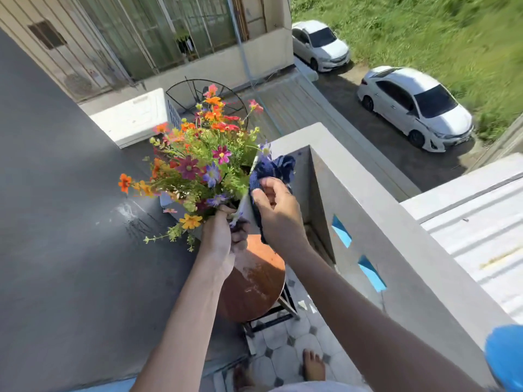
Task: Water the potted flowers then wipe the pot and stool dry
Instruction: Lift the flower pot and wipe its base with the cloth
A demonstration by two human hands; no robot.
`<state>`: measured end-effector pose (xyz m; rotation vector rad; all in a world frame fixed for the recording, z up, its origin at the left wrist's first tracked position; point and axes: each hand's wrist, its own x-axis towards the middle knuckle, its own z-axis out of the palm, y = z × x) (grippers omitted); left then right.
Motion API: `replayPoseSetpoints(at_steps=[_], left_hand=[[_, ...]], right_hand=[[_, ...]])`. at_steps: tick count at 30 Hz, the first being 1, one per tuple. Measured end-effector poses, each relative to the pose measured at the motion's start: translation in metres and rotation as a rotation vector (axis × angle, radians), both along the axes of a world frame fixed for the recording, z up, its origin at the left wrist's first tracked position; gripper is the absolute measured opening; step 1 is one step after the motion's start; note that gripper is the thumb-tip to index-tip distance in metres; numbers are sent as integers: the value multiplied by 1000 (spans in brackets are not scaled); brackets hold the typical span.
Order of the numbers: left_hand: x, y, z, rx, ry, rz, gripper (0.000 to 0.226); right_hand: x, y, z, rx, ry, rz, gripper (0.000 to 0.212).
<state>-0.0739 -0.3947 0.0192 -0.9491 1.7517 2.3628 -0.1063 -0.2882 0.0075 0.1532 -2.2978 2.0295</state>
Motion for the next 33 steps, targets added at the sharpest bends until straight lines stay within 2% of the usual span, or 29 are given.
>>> replayPoseSetpoints(at_steps=[2,5,8,12,14,17,20,24,27,30,33], left_hand=[[-5,-8,0,39,24,55,30],[-8,-21,-2,99,44,89,22],[-5,-24,-2,112,33,95,16],[4,-17,7,50,33,73,28],[7,-11,11,9,39,55,32],[8,-4,8,-51,3,47,26],[10,1,7,-32,-10,48,24],[18,6,10,31,3,17,34],[23,8,13,91,24,-4,41],[24,8,17,99,44,-1,35],[21,4,17,93,49,18,41]], right_hand=[[16,-1,-11,81,141,93,19],[30,4,-32,165,200,154,15],[28,8,-50,170,117,43,18],[22,9,-60,123,-104,-39,27],[24,5,-51,81,-74,-65,26],[29,-3,-28,5,28,-52,23],[25,-8,-10,-72,63,-63,21],[-5,-5,2,-202,62,-155,17],[-36,1,-2,-147,75,-225,24],[-50,9,-21,-53,83,-276,24],[-45,13,-45,-7,7,-273,27]])
